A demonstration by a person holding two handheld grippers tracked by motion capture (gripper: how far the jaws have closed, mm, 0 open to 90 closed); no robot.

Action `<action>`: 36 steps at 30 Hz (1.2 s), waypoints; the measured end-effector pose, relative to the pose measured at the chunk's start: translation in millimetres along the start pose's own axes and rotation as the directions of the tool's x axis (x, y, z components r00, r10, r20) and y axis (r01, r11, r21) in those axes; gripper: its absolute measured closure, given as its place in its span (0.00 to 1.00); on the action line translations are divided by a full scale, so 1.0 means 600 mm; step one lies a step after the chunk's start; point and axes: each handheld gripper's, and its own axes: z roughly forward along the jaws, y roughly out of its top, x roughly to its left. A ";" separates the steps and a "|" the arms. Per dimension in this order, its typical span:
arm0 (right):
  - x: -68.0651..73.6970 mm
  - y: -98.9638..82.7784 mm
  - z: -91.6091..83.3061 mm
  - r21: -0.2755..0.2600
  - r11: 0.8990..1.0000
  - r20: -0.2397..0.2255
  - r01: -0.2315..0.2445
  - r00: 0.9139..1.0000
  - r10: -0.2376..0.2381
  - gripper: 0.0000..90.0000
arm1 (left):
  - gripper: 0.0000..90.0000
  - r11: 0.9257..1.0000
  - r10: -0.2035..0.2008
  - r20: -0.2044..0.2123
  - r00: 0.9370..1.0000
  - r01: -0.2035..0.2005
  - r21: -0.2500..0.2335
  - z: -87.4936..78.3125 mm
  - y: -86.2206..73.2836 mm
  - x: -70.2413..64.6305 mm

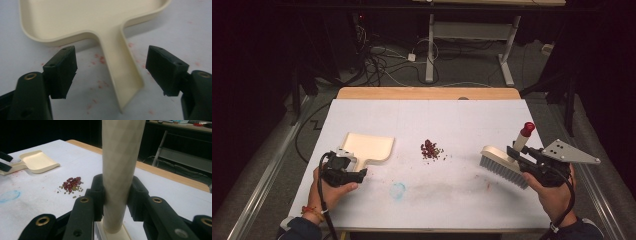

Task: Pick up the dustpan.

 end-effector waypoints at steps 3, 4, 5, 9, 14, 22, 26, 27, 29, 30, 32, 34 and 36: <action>0.000 0.000 0.000 -0.011 1.000 -0.001 -0.003 1.000 0.003 0.78 | 0.39 0.999 0.004 0.007 1.000 -0.005 0.046 0.021 0.011 0.004; 0.001 -0.001 -0.001 -0.016 1.000 0.003 0.002 1.000 -0.002 0.78 | 0.40 0.999 -0.003 0.017 1.000 0.002 0.045 0.022 0.012 0.005; 0.002 -0.001 -0.002 -0.017 1.000 0.006 0.003 1.000 -0.003 0.78 | 0.42 0.999 -0.012 0.031 0.999 0.011 0.052 0.022 0.013 0.008; 0.003 0.000 -0.002 -0.020 1.000 0.007 0.008 1.000 -0.008 0.78 | 0.49 0.998 -0.022 0.034 0.999 0.020 0.053 0.023 0.014 0.008; 0.005 -0.002 0.001 -0.020 1.000 0.009 0.010 1.000 -0.009 0.78 | 0.66 0.998 -0.005 0.040 0.999 0.002 0.059 0.024 0.021 0.003; 0.004 -0.004 0.005 -0.008 1.000 0.000 0.008 1.000 -0.008 0.78 | 0.71 0.997 0.028 0.052 0.998 -0.031 0.067 0.023 0.027 0.007; 0.004 -0.004 0.004 -0.010 1.000 0.004 -0.001 1.000 0.001 0.78 | 0.71 0.997 0.051 0.051 0.997 -0.054 0.060 0.018 0.029 0.005; 0.003 -0.003 0.003 -0.011 1.000 0.005 -0.003 1.000 0.003 0.78 | 0.71 0.997 0.058 0.053 0.997 -0.060 0.056 0.015 0.029 0.004; 0.003 -0.003 0.003 -0.012 1.000 0.004 -0.002 1.000 0.002 0.78 | 0.71 0.996 0.079 0.043 0.996 -0.081 0.045 0.008 0.030 -0.001; 0.003 -0.003 0.003 -0.011 1.000 0.004 -0.004 1.000 0.004 0.78 | 0.71 0.996 0.079 0.043 0.996 -0.081 0.045 0.008 0.030 -0.001; 0.003 -0.004 0.004 -0.011 1.000 0.001 0.000 1.000 0.000 0.78 | 0.71 0.995 0.087 0.053 0.995 -0.089 0.034 0.000 0.030 -0.003; 0.002 -0.004 0.004 -0.011 1.000 0.002 0.001 1.000 -0.001 0.78 | 0.71 0.995 0.091 0.057 0.994 -0.093 0.031 -0.003 0.029 -0.004; 0.002 -0.004 0.004 -0.013 1.000 0.003 -0.005 1.000 0.005 0.78 | 0.71 0.995 0.100 0.060 0.993 -0.102 0.023 -0.009 0.029 -0.006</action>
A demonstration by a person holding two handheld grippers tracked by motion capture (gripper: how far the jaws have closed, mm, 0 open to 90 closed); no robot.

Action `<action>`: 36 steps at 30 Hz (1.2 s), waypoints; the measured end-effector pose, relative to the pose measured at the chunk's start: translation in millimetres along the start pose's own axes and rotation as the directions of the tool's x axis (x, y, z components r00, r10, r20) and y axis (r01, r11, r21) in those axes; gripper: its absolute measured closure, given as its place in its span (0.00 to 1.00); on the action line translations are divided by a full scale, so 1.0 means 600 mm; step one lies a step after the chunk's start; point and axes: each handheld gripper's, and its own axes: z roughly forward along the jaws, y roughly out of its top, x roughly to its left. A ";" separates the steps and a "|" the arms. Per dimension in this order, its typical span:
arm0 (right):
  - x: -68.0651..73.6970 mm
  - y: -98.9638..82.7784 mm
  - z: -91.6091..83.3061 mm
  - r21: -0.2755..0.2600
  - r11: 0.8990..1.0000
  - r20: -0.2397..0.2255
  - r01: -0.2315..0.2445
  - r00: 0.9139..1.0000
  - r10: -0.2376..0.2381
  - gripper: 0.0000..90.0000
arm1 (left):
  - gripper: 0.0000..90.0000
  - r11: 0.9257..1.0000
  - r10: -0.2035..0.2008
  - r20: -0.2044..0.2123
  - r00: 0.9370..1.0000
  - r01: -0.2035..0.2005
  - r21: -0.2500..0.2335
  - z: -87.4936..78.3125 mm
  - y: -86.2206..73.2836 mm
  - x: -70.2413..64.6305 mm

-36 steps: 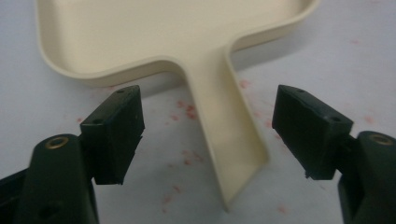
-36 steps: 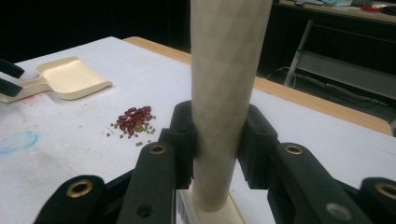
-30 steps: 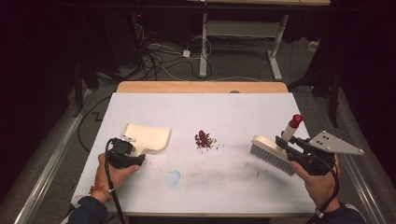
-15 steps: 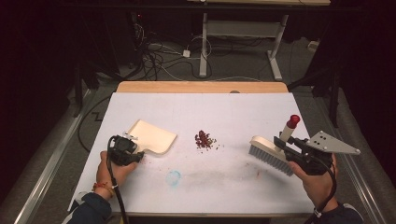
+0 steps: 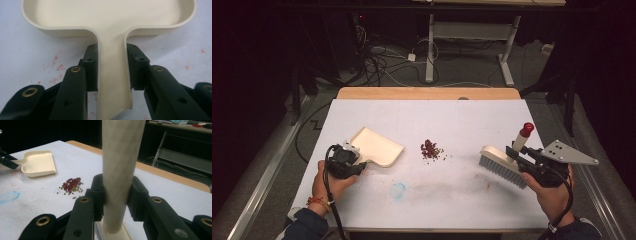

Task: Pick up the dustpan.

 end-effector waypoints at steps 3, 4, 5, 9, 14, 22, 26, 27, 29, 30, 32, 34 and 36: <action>-0.001 0.000 0.000 0.002 1.000 0.001 -0.002 1.000 0.002 0.78 | 0.71 1.000 0.010 0.009 1.000 -0.010 -0.011 -0.009 0.000 -0.002; -0.001 -0.001 0.000 0.003 1.000 0.000 0.000 1.000 0.000 0.78 | 0.71 1.000 0.011 0.011 1.000 -0.011 -0.014 -0.011 -0.001 -0.003; -0.001 -0.001 0.001 0.002 1.000 -0.002 -0.001 1.000 0.001 0.78 | 0.71 1.000 0.021 0.015 1.000 -0.021 -0.015 -0.016 -0.001 -0.005; 0.000 -0.001 0.001 0.006 1.000 -0.003 -0.001 1.000 0.001 0.78 | 0.72 0.999 0.037 0.025 0.999 -0.037 -0.021 -0.022 -0.004 -0.009; -0.001 -0.001 0.001 0.004 1.000 -0.006 -0.005 1.000 0.005 0.78 | 0.72 0.997 0.072 0.047 0.996 -0.071 -0.019 -0.031 -0.010 -0.017; -0.001 -0.002 0.002 0.005 1.000 -0.006 0.001 1.000 -0.001 0.78 | 0.71 0.991 0.133 0.077 0.988 -0.133 -0.008 -0.042 -0.016 -0.038; -0.001 -0.002 0.002 0.006 1.000 -0.007 0.002 1.000 -0.002 0.78 | 0.71 0.988 0.153 0.087 0.984 -0.154 -0.004 -0.044 -0.015 -0.046; -0.001 -0.002 0.003 0.005 1.000 -0.006 0.001 1.000 -0.001 0.78 | 0.72 0.987 0.160 0.091 0.983 -0.160 -0.004 -0.044 -0.015 -0.048; -0.001 -0.001 0.003 0.005 1.000 -0.007 -0.001 1.000 0.001 0.78 | 0.71 0.985 0.171 0.095 0.981 -0.172 0.000 -0.045 -0.016 -0.053; 0.000 -0.001 0.003 0.006 1.000 -0.007 -0.003 1.000 0.003 0.78 | 0.71 0.984 0.178 0.097 0.979 -0.179 0.001 -0.045 -0.016 -0.055; -0.001 -0.001 0.004 0.003 1.000 -0.006 -0.003 1.000 0.003 0.78 | 0.71 0.982 0.189 0.107 0.976 -0.190 0.003 -0.047 -0.017 -0.062; -0.001 0.000 0.004 0.002 1.000 -0.006 -0.005 1.000 0.005 0.78 | 0.71 0.980 0.195 0.112 0.974 -0.197 0.007 -0.048 -0.018 -0.066; -0.001 0.000 0.005 0.002 1.000 -0.008 -0.002 1.000 0.002 0.78 | 0.71 0.979 0.201 0.113 0.973 -0.203 0.010 -0.048 -0.018 -0.067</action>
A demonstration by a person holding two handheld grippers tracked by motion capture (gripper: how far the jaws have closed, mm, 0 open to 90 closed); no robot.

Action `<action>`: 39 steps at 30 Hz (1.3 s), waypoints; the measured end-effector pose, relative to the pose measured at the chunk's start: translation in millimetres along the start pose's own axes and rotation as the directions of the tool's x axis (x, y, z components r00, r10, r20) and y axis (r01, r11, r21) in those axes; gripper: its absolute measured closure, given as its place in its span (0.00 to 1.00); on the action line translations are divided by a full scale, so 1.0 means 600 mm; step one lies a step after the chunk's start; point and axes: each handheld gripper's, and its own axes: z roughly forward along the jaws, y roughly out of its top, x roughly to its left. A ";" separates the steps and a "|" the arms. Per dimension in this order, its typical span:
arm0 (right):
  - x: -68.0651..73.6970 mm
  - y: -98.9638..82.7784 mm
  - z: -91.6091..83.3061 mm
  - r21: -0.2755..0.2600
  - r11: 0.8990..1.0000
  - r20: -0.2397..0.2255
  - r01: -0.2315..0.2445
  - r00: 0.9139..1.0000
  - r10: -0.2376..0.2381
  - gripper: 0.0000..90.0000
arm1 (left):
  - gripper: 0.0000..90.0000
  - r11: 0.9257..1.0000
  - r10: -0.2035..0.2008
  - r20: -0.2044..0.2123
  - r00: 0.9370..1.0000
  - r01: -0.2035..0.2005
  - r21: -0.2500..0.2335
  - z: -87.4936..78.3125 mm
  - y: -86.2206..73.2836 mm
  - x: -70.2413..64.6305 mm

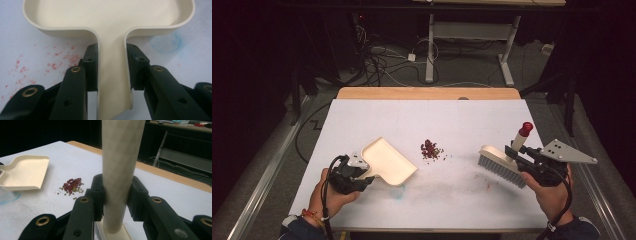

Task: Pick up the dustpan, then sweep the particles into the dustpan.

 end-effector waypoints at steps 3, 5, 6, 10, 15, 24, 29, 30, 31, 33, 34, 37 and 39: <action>0.000 0.000 0.001 0.000 1.000 -0.001 -0.004 1.000 0.004 0.78 | 0.71 1.000 0.010 0.006 1.000 -0.010 0.005 0.002 0.001 -0.003; -0.001 0.000 0.001 -0.003 1.000 -0.009 0.000 1.000 0.000 0.78 | 0.71 1.000 0.015 0.010 1.000 -0.015 0.010 0.004 0.001 -0.004; -0.002 0.000 0.001 -0.006 1.000 -0.015 -0.001 1.000 0.000 0.78 | 0.71 1.000 0.016 0.012 1.000 -0.016 0.011 0.005 0.000 -0.005; -0.004 -0.001 0.000 -0.008 1.000 -0.015 -0.014 1.000 0.014 0.78 | 0.71 0.999 0.025 0.023 0.999 -0.025 0.023 0.008 -0.001 -0.007; -0.006 -0.002 0.002 -0.004 1.000 -0.008 -0.013 1.000 0.013 0.78 | 0.71 0.999 0.040 0.032 0.999 -0.041 0.030 0.008 -0.001 -0.010; -0.008 -0.003 0.006 0.002 1.000 -0.002 -0.021 1.000 0.021 0.78 | 0.71 0.997 0.055 0.050 0.997 -0.057 0.044 0.018 -0.001 -0.010; -0.008 -0.005 0.006 0.006 1.000 0.000 -0.024 1.000 0.024 0.78 | 0.71 0.997 0.061 0.052 0.997 -0.063 0.046 0.018 -0.002 -0.012; -0.008 -0.005 0.006 0.005 1.000 -0.001 -0.023 1.000 0.023 0.78 | 0.71 0.997 0.062 0.053 0.997 -0.065 0.046 0.018 -0.002 -0.013; -0.008 -0.005 0.006 0.005 1.000 -0.001 -0.023 1.000 0.023 0.78 | 0.71 0.997 0.064 0.052 0.997 -0.066 0.047 0.017 -0.002 -0.013; -0.008 -0.005 0.006 0.006 1.000 -0.002 -0.022 1.000 0.022 0.78 | 0.71 0.996 0.068 0.052 0.996 -0.070 0.049 0.018 -0.001 -0.014; -0.008 -0.004 0.005 0.004 1.000 -0.001 -0.019 1.000 0.019 0.78 | 0.71 0.996 0.067 0.056 0.996 -0.070 0.048 0.019 0.000 -0.014; -0.010 -0.004 0.006 -0.008 0.999 -0.003 -0.034 0.999 0.034 0.78 | 0.71 0.996 0.071 0.061 0.996 -0.074 0.050 0.021 0.005 -0.014; -0.011 -0.004 0.008 -0.004 0.999 -0.003 -0.036 0.999 0.036 0.78 | 0.71 0.995 0.078 0.073 0.994 -0.082 0.058 0.024 0.006 -0.016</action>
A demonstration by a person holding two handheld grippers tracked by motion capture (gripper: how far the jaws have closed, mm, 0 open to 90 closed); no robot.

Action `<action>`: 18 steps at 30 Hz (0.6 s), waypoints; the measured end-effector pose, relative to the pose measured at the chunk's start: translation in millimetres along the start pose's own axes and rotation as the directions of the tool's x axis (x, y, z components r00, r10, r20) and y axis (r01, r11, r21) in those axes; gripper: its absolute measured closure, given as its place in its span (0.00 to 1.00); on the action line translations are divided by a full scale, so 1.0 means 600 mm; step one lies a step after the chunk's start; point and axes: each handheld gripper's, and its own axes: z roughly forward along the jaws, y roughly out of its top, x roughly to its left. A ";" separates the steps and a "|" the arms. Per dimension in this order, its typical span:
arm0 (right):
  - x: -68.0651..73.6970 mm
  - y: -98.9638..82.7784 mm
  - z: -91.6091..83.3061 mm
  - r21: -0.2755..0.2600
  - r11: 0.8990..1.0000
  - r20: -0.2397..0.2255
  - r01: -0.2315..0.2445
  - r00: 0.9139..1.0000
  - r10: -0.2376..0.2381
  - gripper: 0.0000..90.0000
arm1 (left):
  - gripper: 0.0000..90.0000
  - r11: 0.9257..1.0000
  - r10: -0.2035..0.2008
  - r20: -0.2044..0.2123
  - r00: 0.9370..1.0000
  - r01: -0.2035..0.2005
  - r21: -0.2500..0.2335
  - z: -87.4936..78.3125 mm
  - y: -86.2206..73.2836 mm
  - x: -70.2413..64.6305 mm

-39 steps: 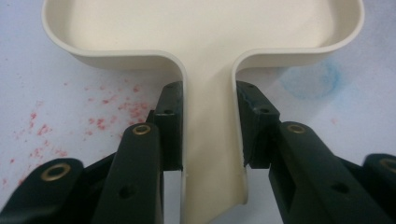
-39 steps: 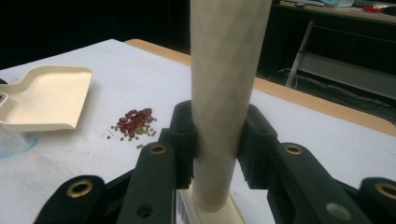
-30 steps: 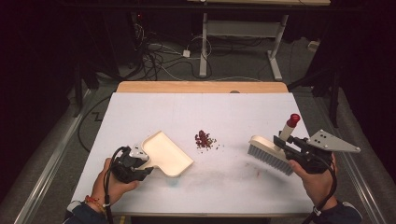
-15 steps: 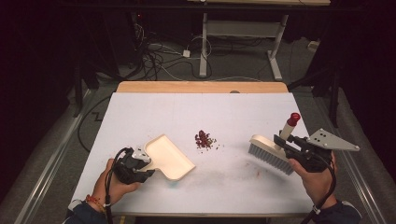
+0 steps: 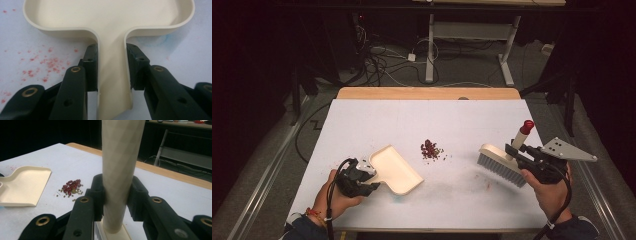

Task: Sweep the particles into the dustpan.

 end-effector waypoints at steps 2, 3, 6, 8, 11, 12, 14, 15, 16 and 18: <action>0.001 0.001 0.005 -0.003 1.000 -0.003 -0.007 1.000 0.007 0.78 | 0.71 1.000 0.000 0.000 1.000 0.000 0.000 0.001 0.000 0.000; 0.002 0.003 0.008 -0.004 1.000 -0.006 -0.009 1.000 0.009 0.78 | 0.71 1.000 0.000 0.002 1.000 0.000 0.002 0.001 -0.001 0.000; 0.005 0.010 0.021 -0.009 1.000 -0.008 0.001 1.000 -0.001 0.78 | 0.71 1.000 0.003 0.013 1.000 -0.003 0.001 0.003 0.001 0.000; 0.006 0.016 0.033 -0.010 1.000 -0.012 0.007 1.000 -0.007 0.78 | 0.71 1.000 0.005 0.014 1.000 -0.005 0.001 0.005 0.002 -0.001; 0.006 0.021 0.049 -0.013 1.000 -0.014 0.005 1.000 -0.005 0.78 | 0.71 1.000 0.013 0.011 1.000 -0.013 0.005 0.008 0.006 -0.003; 0.006 0.029 0.069 -0.014 1.000 -0.006 0.011 1.000 -0.011 0.78 | 0.71 1.000 0.018 0.010 1.000 -0.019 0.008 0.012 0.010 -0.005; 0.006 0.033 0.080 -0.017 1.000 -0.003 0.012 1.000 -0.012 0.78 | 0.71 1.000 0.023 0.009 1.000 -0.023 0.010 0.013 0.013 -0.006; 0.007 0.039 0.091 -0.015 1.000 0.001 0.009 1.000 -0.009 0.78 | 0.71 1.000 0.025 0.008 1.000 -0.025 0.011 0.015 0.015 -0.007; 0.010 0.049 0.115 -0.014 1.000 0.011 0.023 1.000 -0.023 0.78 | 0.71 1.000 0.027 0.007 1.000 -0.027 0.009 0.017 0.017 -0.008; 0.013 0.054 0.127 -0.011 0.999 0.017 0.031 0.999 -0.030 0.78 | 0.71 1.000 0.027 0.009 1.000 -0.028 0.013 0.020 0.019 -0.009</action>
